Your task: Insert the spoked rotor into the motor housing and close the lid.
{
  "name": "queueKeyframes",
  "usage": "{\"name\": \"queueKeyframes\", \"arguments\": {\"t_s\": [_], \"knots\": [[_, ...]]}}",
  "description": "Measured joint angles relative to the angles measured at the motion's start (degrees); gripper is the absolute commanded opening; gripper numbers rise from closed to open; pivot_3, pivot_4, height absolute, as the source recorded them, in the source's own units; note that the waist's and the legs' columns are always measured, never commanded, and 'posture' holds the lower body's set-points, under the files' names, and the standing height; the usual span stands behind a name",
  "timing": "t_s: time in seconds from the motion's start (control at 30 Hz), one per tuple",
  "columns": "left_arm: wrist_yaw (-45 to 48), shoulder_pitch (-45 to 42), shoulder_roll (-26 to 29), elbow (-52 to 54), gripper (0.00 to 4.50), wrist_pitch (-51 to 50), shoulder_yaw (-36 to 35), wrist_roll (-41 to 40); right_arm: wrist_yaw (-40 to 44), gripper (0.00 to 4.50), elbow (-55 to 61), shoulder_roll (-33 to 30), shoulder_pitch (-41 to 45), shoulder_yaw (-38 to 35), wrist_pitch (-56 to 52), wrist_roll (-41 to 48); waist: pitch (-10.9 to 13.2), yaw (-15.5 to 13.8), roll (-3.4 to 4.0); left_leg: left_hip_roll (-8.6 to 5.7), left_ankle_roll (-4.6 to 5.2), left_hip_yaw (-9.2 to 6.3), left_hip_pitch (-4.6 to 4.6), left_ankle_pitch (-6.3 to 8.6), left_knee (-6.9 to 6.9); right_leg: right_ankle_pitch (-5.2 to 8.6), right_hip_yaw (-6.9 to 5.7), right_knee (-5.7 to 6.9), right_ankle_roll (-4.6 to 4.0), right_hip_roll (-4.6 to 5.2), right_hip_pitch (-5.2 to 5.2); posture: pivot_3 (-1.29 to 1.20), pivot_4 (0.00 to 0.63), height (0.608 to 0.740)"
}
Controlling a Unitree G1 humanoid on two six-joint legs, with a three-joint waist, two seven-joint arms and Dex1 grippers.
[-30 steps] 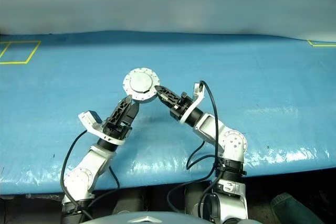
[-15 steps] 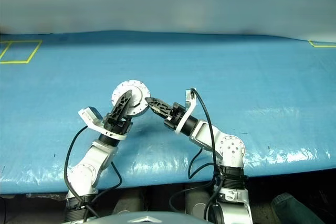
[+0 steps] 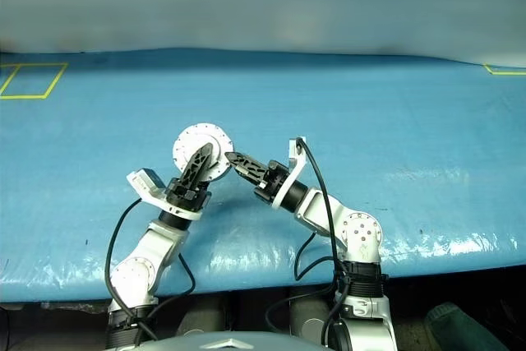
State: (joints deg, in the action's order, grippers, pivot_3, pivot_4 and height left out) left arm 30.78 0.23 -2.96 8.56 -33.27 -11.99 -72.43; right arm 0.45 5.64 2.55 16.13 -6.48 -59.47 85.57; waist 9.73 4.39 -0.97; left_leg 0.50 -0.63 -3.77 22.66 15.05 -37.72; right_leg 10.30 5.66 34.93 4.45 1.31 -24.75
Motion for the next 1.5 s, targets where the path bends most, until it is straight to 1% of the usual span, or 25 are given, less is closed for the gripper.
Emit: {"name": "queueKeyframes", "arguments": {"t_s": [0.03,0.07,0.2,0.33,0.4,0.47,0.53,0.7,0.8,0.93,1.0,1.03,1.13,1.2,1.3,1.5], "knots": [[-0.2,0.0,0.0,0.0,2.5,0.0,0.0,0.0,0.4,1.94,0.1,-0.2,0.0,0.3,0.3,-0.5,0.0,0.0,0.0,0.0,0.0,0.0,0.0,0.0,0.0,0.0,0.0,0.0,0.0,0.0,0.0,0.0,0.15,0.74],[-0.6,-0.1,0.0,0.0,2.5,0.0,0.0,0.2,0.8,2.16,0.2,-0.5,0.0,0.6,0.6,-1.4,0.0,0.0,0.0,0.0,0.0,0.0,-0.02,0.0,0.0,0.0,0.0,0.0,0.0,0.0,0.01,0.0,0.15,0.74],[-2.6,-0.1,-0.3,-1.6,2.5,0.7,-0.7,1.6,1.2,3.49,2.3,-2.3,0.0,2.4,1.8,-5.8,0.0,0.0,0.0,0.0,0.0,0.0,-0.02,0.0,-0.01,0.0,0.0,0.01,0.0,0.0,0.01,0.0,0.15,0.74],[-5.8,-0.1,-1.2,-4.0,2.5,3.9,-2.6,4.7,2.2,3.49,4.2,-2.6,0.3,3.6,7.0,-14.2,0.0,0.0,-0.02,0.0,0.0,-0.01,-0.03,0.0,-0.04,-0.02,0.0,0.01,0.02,-0.01,0.02,0.0,0.15,0.74],[-8.9,-1.2,-1.3,-5.6,2.5,8.0,-3.9,8.1,2.3,3.49,3.8,-2.7,0.4,3.7,10.1,-18.9,0.0,-0.3,-0.02,-0.01,-0.01,-0.01,-0.01,0.0,-0.09,-0.05,0.0,0.01,0.06,-0.01,0.03,0.0,0.15,0.74],[-13.1,-3.2,-1.3,-8.0,2.5,12.7,-5.7,11.8,3.0,3.49,3.5,-3.2,0.4,3.8,11.2,-21.7,0.0,-0.4,-0.04,-0.02,-0.01,0.0,-0.01,0.0,-0.12,-0.1,0.01,0.0,0.11,0.0,0.05,0.0,0.15,0.74],[-17.0,-4.6,-1.3,-9.7,2.5,18.0,-7.7,15.8,3.7,3.49,3.5,-3.3,0.4,3.8,11.5,-23.0,0.0,-0.5,-0.04,-0.02,-0.01,0.02,0.0,-0.01,-0.12,-0.15,0.03,-0.02,0.13,0.0,0.05,0.0,0.15,0.74],[-26.5,-10.3,-1.7,-13.0,2.5,26.6,-13.1,20.2,5.5,3.49,3.5,-3.3,0.2,3.9,11.5,-25.2,0.0,-1.1,-0.08,-0.05,-0.01,-0.04,0.06,-0.01,-0.18,-0.21,0.01,-0.06,0.22,0.01,0.07,0.0,0.15,0.74],[-29.8,-12.9,-1.5,-13.8,2.5,28.0,-15.3,20.7,6.2,3.49,3.5,-3.2,0.1,3.9,11.5,-26.6,0.0,-1.3,-0.11,-0.13,-0.01,-0.03,0.06,-0.01,-0.2,-0.23,0.02,-0.12,0.26,0.08,0.13,0.0,0.15,0.74],[-32.7,-14.0,-1.2,-15.7,2.5,27.3,-17.7,19.9,7.3,3.49,3.5,-3.1,0.2,4.2,11.5,-27.8,-0.1,-1.0,-0.15,-0.12,-0.01,-0.04,0.05,-0.01,-0.19,-0.33,0.01,-0.11,0.43,0.07,0.12,0.0,0.15,0.74],[-33.4,-14.0,-0.6,-15.6,3.2,26.4,-18.4,19.5,7.6,3.52,3.5,-3.1,0.2,4.4,11.4,-28.5,-0.1,-0.9,-0.14,-0.12,-0.01,-0.04,-0.02,-0.01,-0.19,-0.33,0.01,-0.06,0.42,0.06,0.13,0.0,0.15,0.74],[-34.0,-14.0,-0.3,-15.2,3.43,26.1,-18.5,19.5,7.8,3.52,3.5,-3.1,0.2,4.5,11.4,-28.7,-0.1,-0.8,-0.14,-0.1,-0.01,-0.04,-0.04,-0.01,-0.19,-0.32,0.01,-0.05,0.42,0.05,0.14,0.0,0.15,0.74],[-36.4,-13.9,-0.1,-13.7,4.39,26.5,-18.9,20.2,8.1,3.52,3.5,-2.9,0.2,4.5,11.4,-29.1,-0.1,-0.4,-0.11,-0.09,-0.01,0.01,-0.19,-0.01,-0.19,-0.33,0.02,-0.03,0.39,0.05,0.23,0.0,0.15,0.74],[-37.4,-13.1,0.0,-12.3,4.45,27.4,-19.1,20.9,8.4,3.52,3.2,-2.8,0.3,4.5,11.3,-29.4,-0.1,-0.2,-0.09,-0.06,-0.01,0.06,-0.23,-0.01,-0.19,-0.27,0.02,-0.02,0.2,0.05,0.24,0.0,0.15,0.74],[-38.8,-10.2,0.3,-10.3,4.45,29.3,-20.1,23.1,8.7,3.52,1.7,-3.1,0.6,4.8,11.2,-30.7,-0.2,0.1,-0.1,-0.04,-0.01,0.07,-0.25,-0.01,-0.18,-0.27,0.03,0.0,0.18,0.04,0.23,0.0,0.15,0.74],[-41.7,-6.8,0.9,-6.9,4.45,34.3,-22.2,28.8,9.7,3.52,-0.4,-3.1,1.3,5.0,10.2,-32.7,-0.2,-0.6,-0.14,-0.07,-0.03,0.02,-0.13,-0.02,-0.25,-0.28,0.03,-0.01,0.18,0.04,0.22,0.0,0.15,0.74]]}}
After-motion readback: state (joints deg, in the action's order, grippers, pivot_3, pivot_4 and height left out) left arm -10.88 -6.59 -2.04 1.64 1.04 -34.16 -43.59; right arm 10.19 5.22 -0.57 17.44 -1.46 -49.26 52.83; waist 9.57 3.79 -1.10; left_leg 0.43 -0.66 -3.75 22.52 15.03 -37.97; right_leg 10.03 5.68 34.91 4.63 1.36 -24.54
